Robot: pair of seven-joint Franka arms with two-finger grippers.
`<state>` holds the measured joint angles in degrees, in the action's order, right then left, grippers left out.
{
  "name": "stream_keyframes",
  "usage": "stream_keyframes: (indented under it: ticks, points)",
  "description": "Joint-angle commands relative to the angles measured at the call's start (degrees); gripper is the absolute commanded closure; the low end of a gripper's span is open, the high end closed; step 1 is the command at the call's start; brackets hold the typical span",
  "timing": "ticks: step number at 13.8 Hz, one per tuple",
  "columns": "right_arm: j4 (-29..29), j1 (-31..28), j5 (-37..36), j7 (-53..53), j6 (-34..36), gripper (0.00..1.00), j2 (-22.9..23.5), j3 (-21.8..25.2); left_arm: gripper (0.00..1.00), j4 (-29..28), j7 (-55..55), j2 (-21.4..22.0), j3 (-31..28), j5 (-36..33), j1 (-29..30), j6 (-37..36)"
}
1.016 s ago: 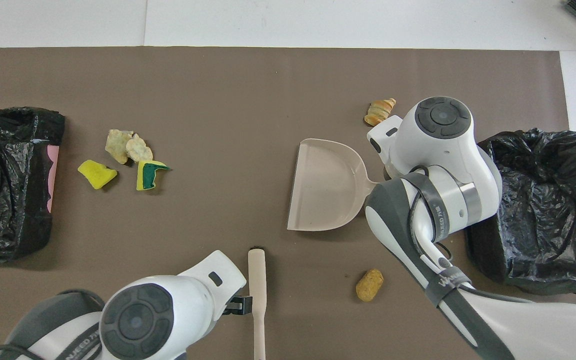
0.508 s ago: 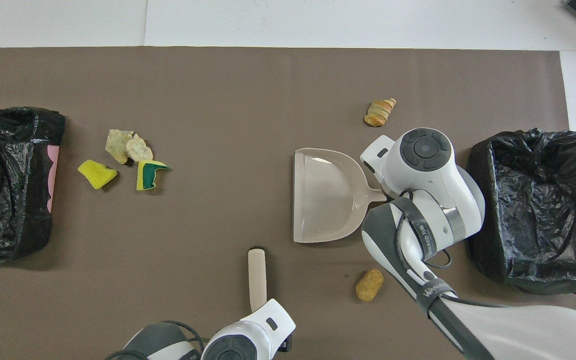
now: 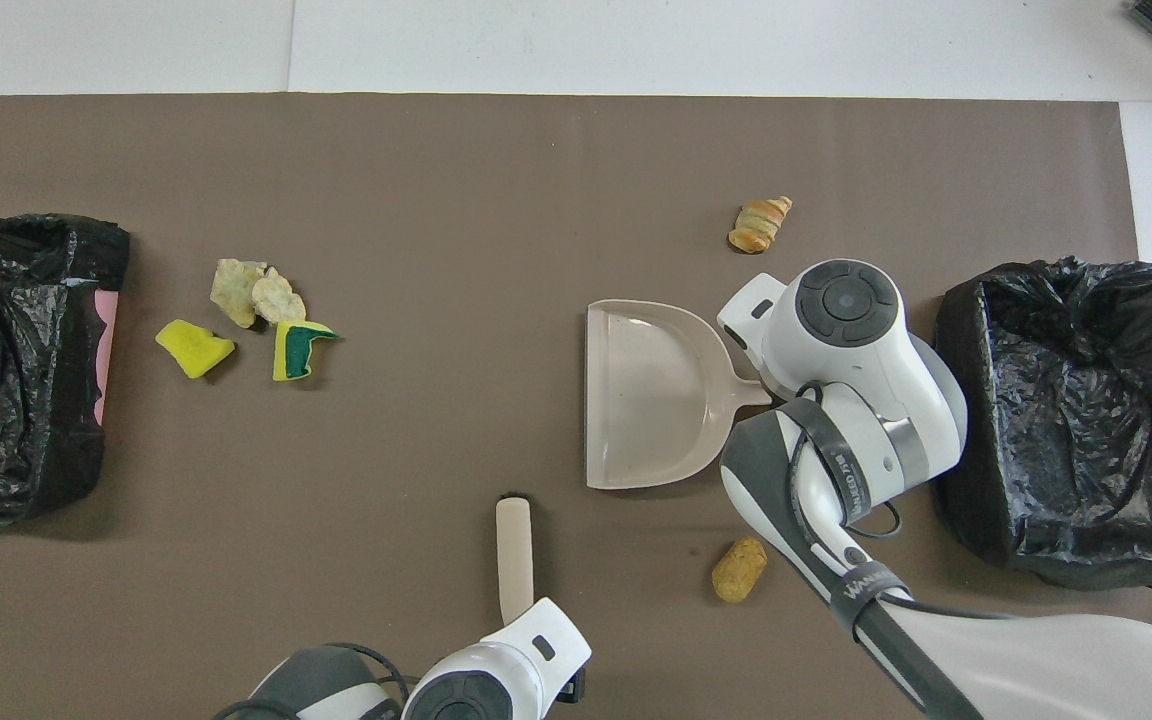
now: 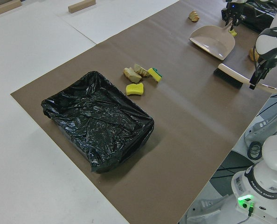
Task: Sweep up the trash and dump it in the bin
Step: 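Set the dustpan down near the trash while the left gripper grasps the brush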
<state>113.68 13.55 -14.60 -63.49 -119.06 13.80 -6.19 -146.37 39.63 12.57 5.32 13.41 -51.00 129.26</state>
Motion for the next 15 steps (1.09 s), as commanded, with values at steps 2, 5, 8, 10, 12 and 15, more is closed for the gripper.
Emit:
stream_keyframes:
  ticks: [2, 5, 8, 10, 12, 15]
  points:
    - [-0.82, 2.18, -3.76, -1.02, 3.48, 1.00, -0.62, -0.22, 0.46, -1.28, 0.10, -0.36, -0.93, 0.92, -1.55, 1.52]
    - [-1.09, 2.35, -4.99, -1.02, 3.83, 1.00, -0.70, -0.31, 1.00, -0.50, -0.43, -0.53, -1.02, 0.92, -1.55, -0.23]
    - [-2.14, 3.94, -5.08, -0.24, 5.67, 1.00, -0.62, -0.22, 1.00, 0.82, -0.34, -0.27, -1.02, 0.92, -1.03, -3.13]
    - [-2.41, 3.94, -5.08, 1.70, 6.29, 1.00, -0.61, -0.31, 1.00, 1.09, -0.43, 0.17, -1.19, 0.92, -0.76, -4.98]
    - [-1.62, 4.20, -4.13, 1.97, 6.47, 1.00, -0.96, -0.57, 1.00, 2.22, -0.34, 1.22, -1.98, 0.74, 0.72, -7.69]
    - [-1.53, 7.00, -3.77, 6.25, 6.20, 1.00, -1.32, -1.28, 1.00, 5.82, -0.86, 1.84, -1.98, -0.39, 6.51, -12.79]
